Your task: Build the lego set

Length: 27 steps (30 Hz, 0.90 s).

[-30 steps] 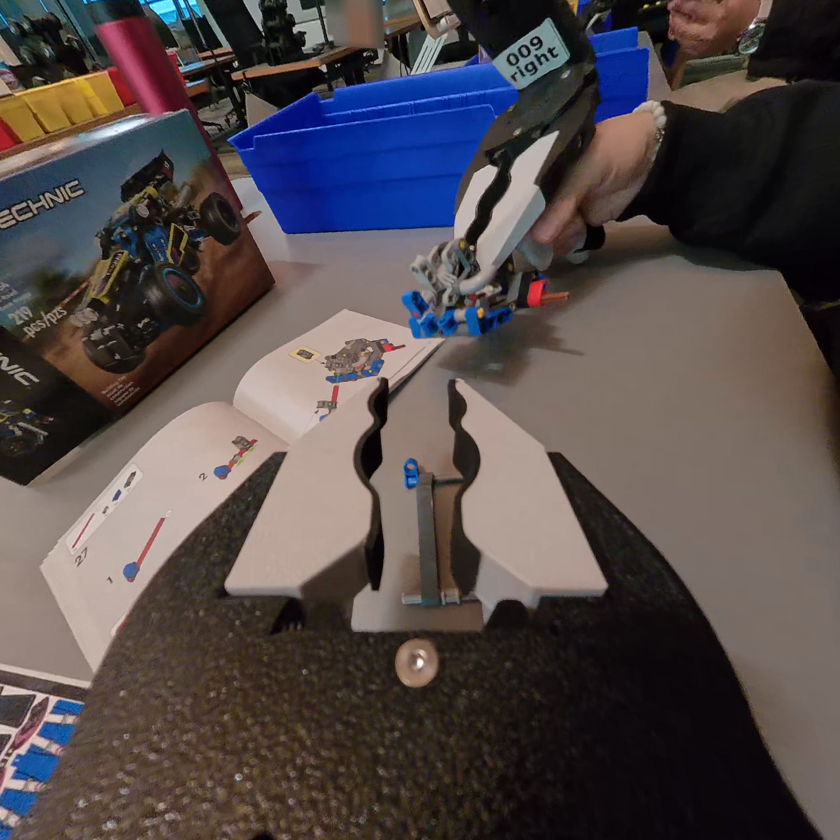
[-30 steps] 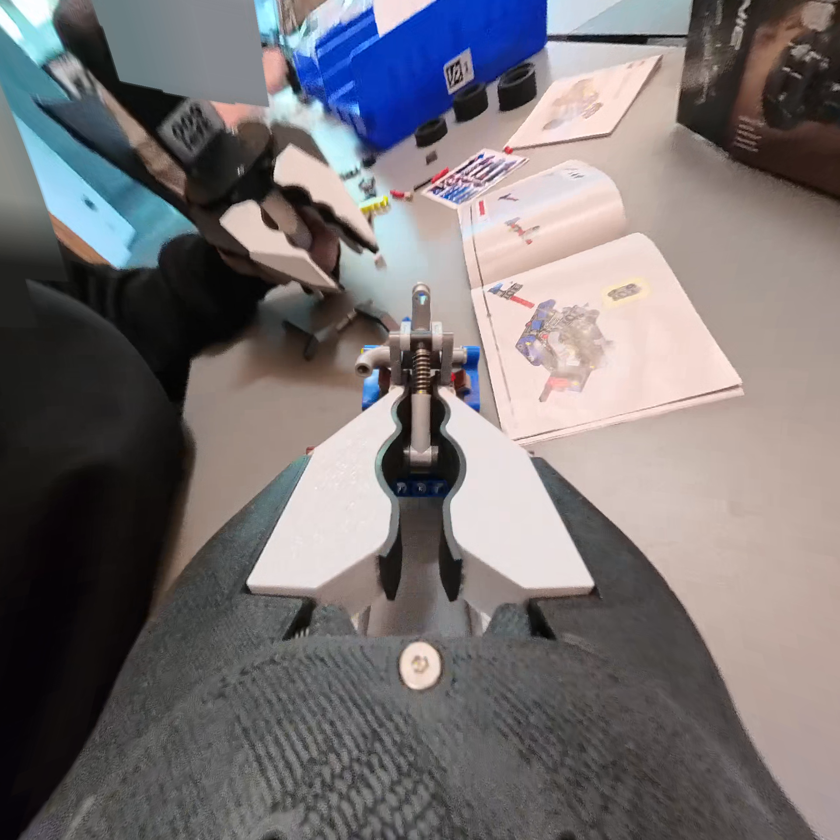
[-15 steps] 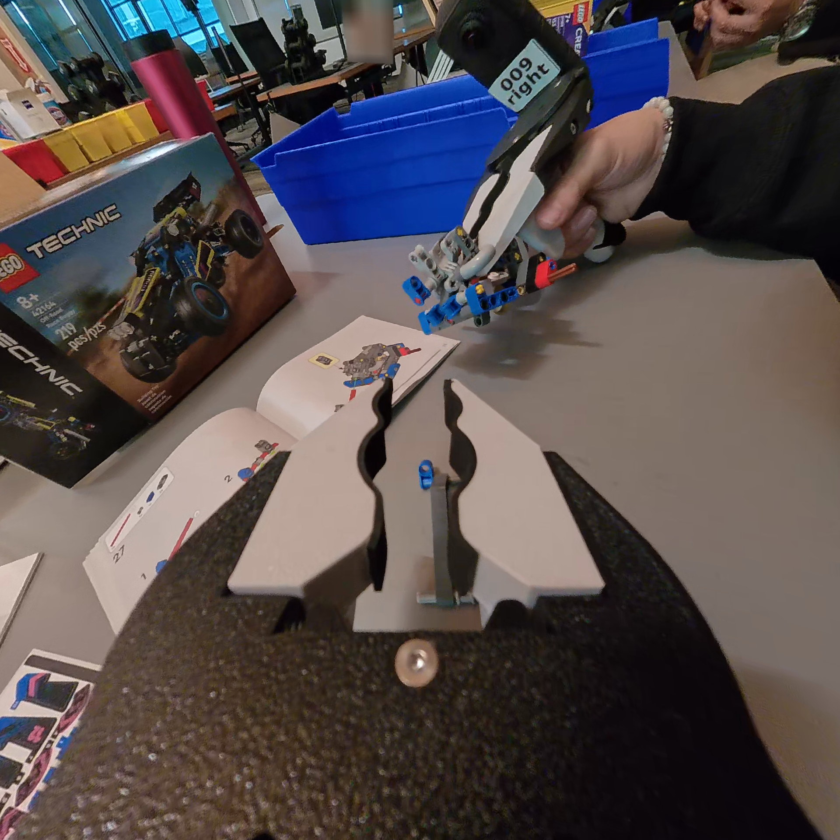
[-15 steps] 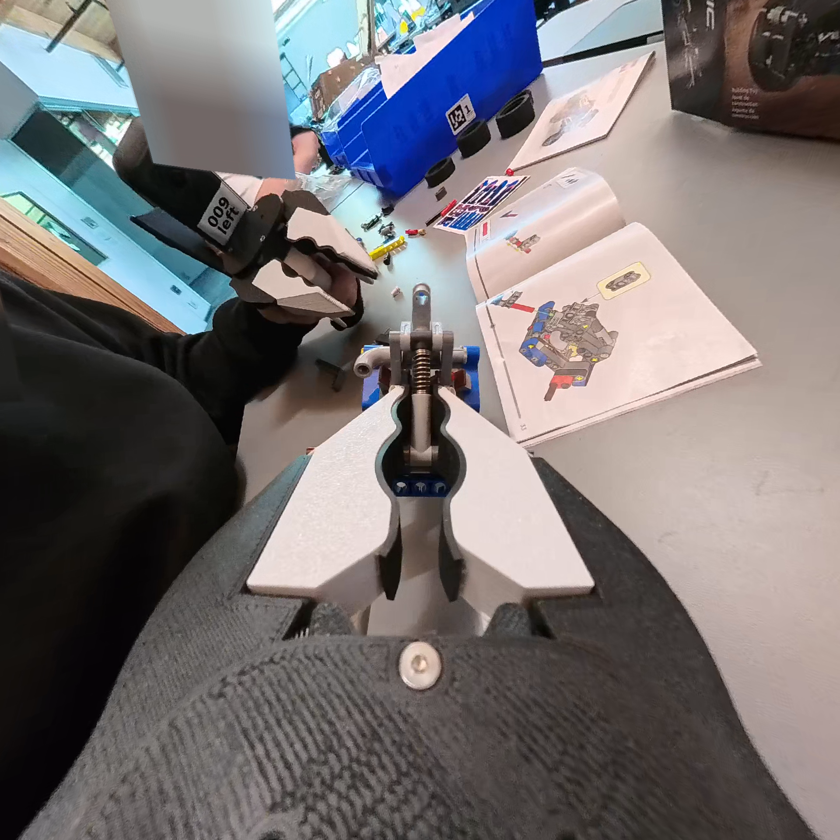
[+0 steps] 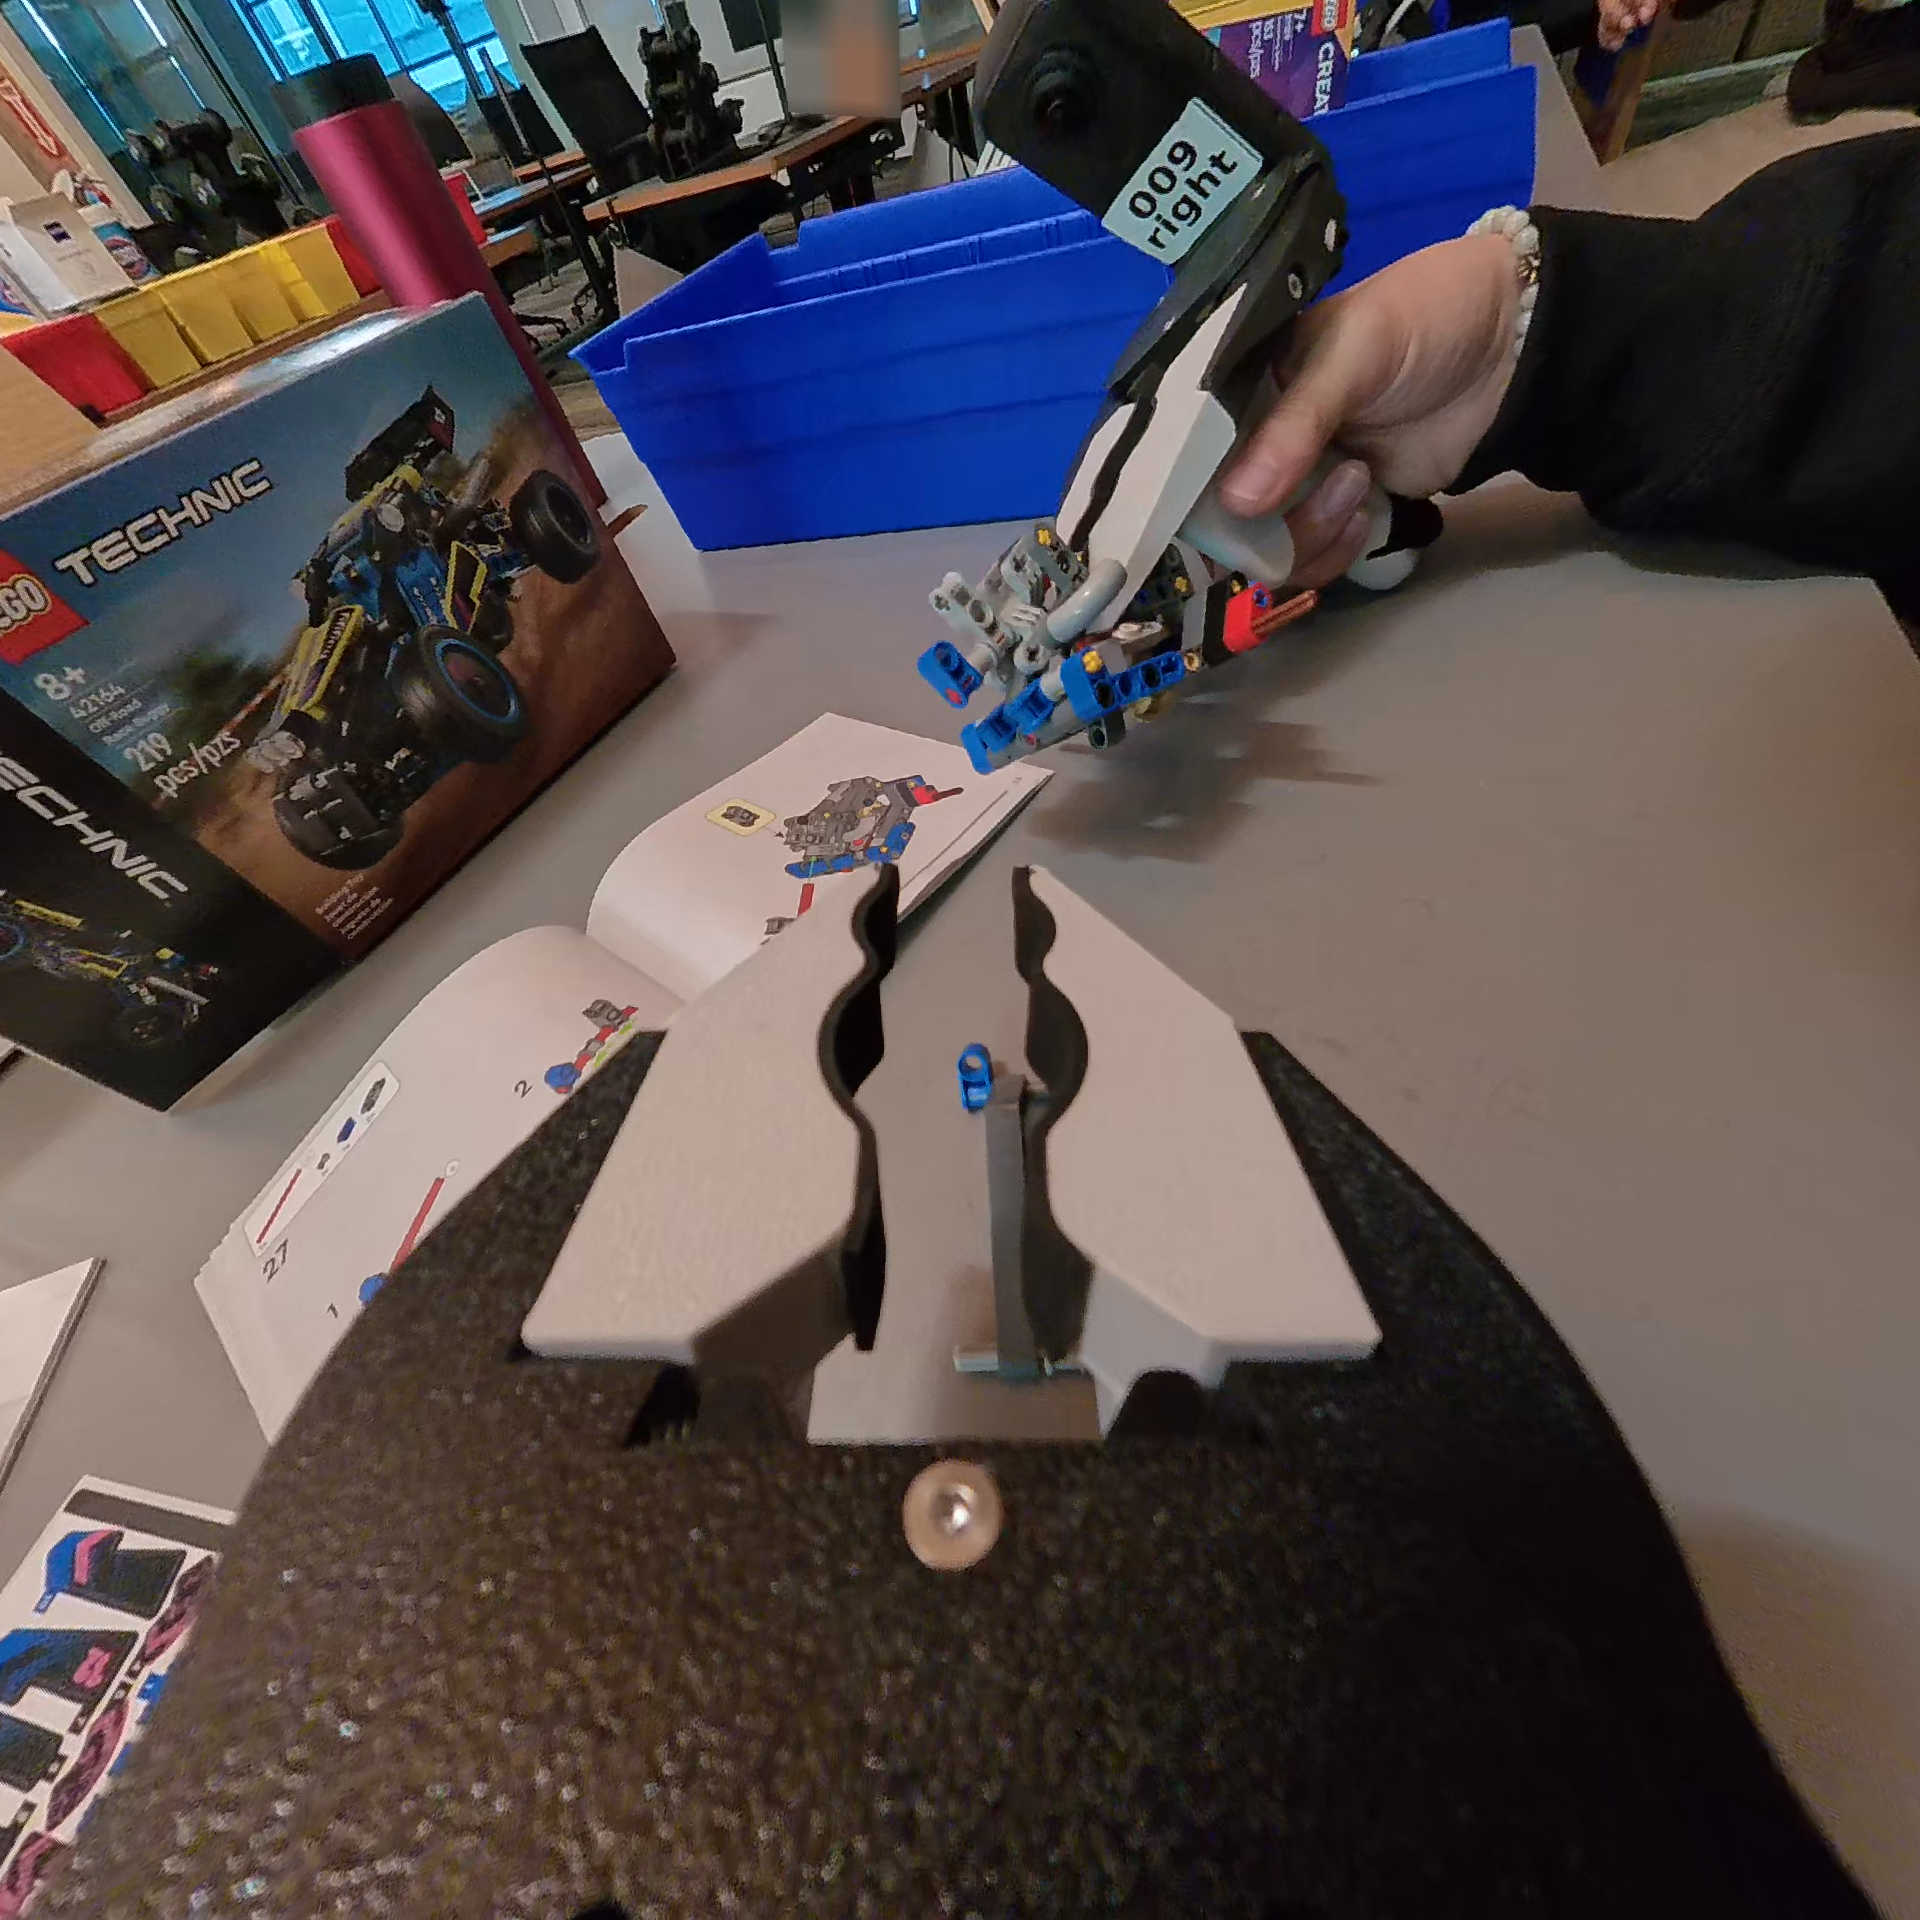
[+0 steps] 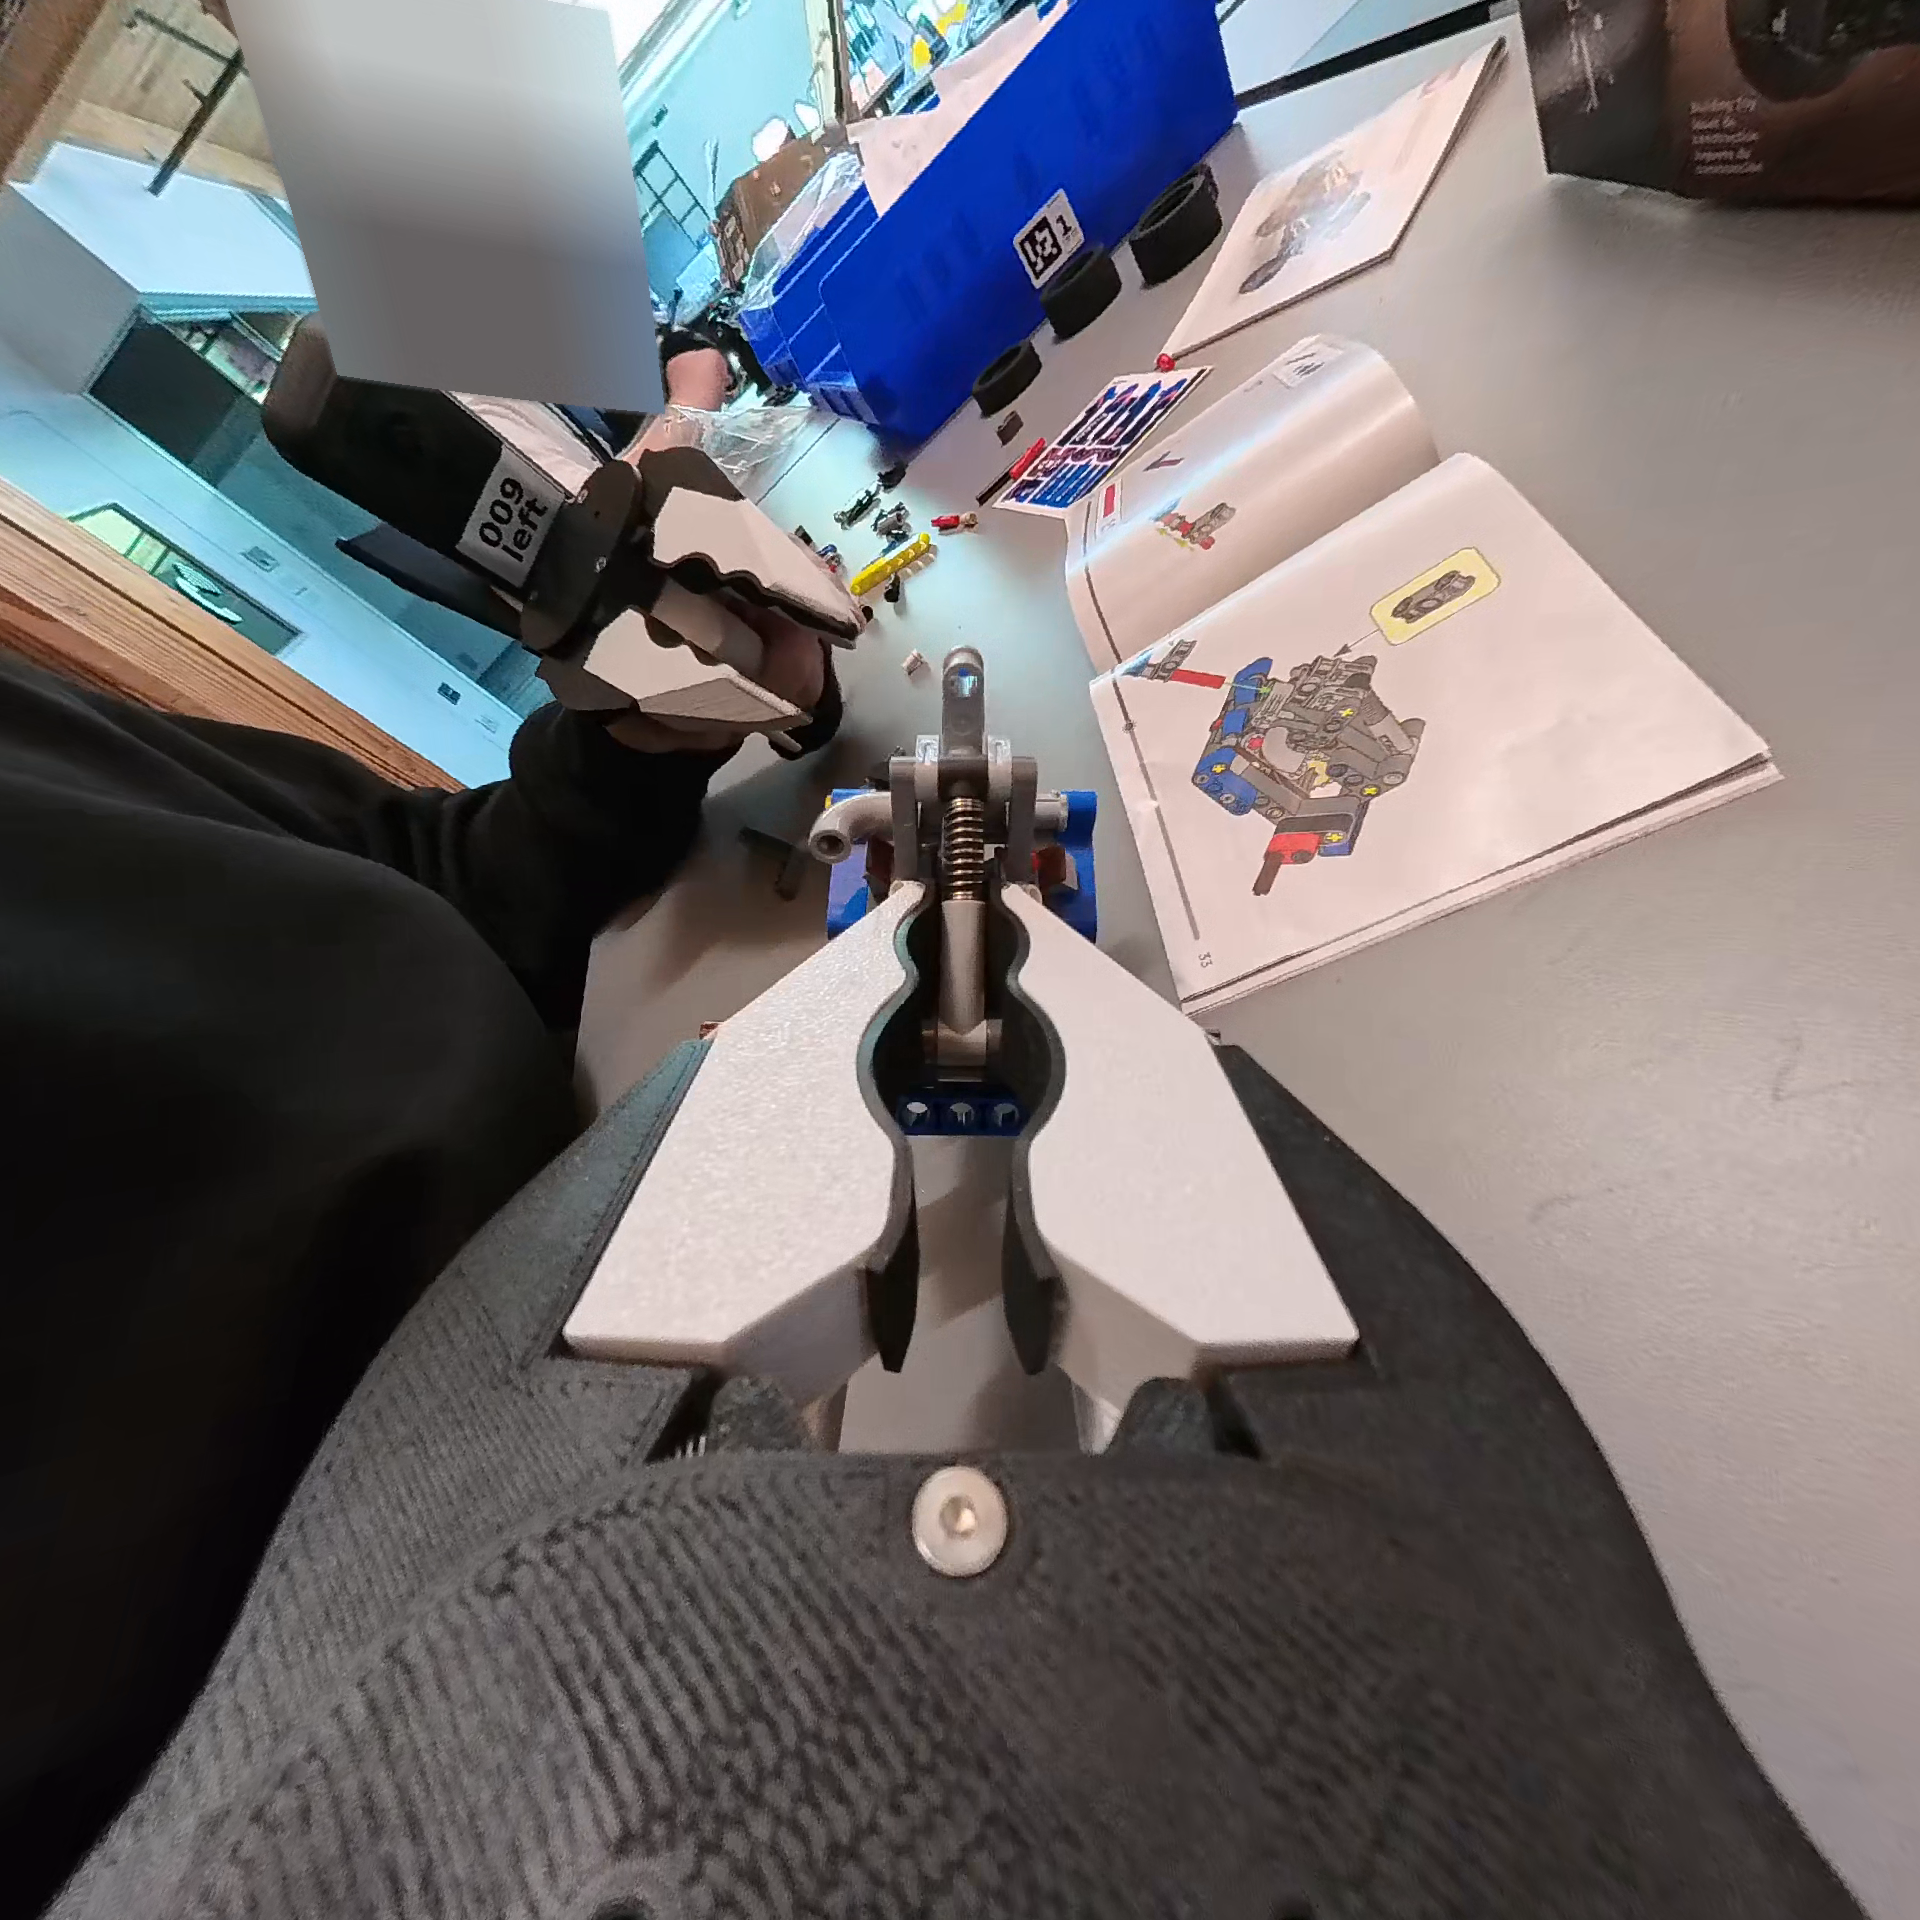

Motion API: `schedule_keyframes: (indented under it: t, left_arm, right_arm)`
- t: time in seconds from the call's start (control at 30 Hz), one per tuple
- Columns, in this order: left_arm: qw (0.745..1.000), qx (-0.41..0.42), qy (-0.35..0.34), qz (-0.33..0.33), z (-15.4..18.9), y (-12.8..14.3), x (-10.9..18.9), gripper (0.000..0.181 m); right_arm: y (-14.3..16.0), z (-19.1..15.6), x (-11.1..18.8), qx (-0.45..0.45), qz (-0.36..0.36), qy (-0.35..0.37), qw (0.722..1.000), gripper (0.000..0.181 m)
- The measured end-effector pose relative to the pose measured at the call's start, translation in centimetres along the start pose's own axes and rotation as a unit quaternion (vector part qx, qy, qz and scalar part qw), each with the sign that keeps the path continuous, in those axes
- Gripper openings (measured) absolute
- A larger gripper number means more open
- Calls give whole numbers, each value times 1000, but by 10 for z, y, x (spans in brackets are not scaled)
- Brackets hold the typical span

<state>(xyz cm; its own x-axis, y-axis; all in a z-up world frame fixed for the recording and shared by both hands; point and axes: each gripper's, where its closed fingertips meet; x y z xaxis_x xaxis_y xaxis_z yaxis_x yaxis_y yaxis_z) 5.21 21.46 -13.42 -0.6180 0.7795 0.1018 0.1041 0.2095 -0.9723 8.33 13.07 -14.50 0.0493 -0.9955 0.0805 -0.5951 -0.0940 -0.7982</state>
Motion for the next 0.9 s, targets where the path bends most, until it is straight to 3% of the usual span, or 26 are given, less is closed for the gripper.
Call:
schedule_keyframes:
  t: [0.9]
  left_arm:
    - [1000,-3,3,-12,1,5,0,17]
  right_arm:
    - [12,-7,-6,26,-40,-9,999,5]
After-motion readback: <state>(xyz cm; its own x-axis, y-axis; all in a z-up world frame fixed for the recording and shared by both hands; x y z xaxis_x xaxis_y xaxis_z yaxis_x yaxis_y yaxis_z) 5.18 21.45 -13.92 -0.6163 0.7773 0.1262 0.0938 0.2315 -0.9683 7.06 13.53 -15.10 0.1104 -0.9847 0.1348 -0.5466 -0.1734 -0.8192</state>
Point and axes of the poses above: each gripper's, where its closed fingertips meet, x back along the fingers, y out of its underside, z = x × y across the jaws, and after that the axes turned 11 degrees about z, right-handed
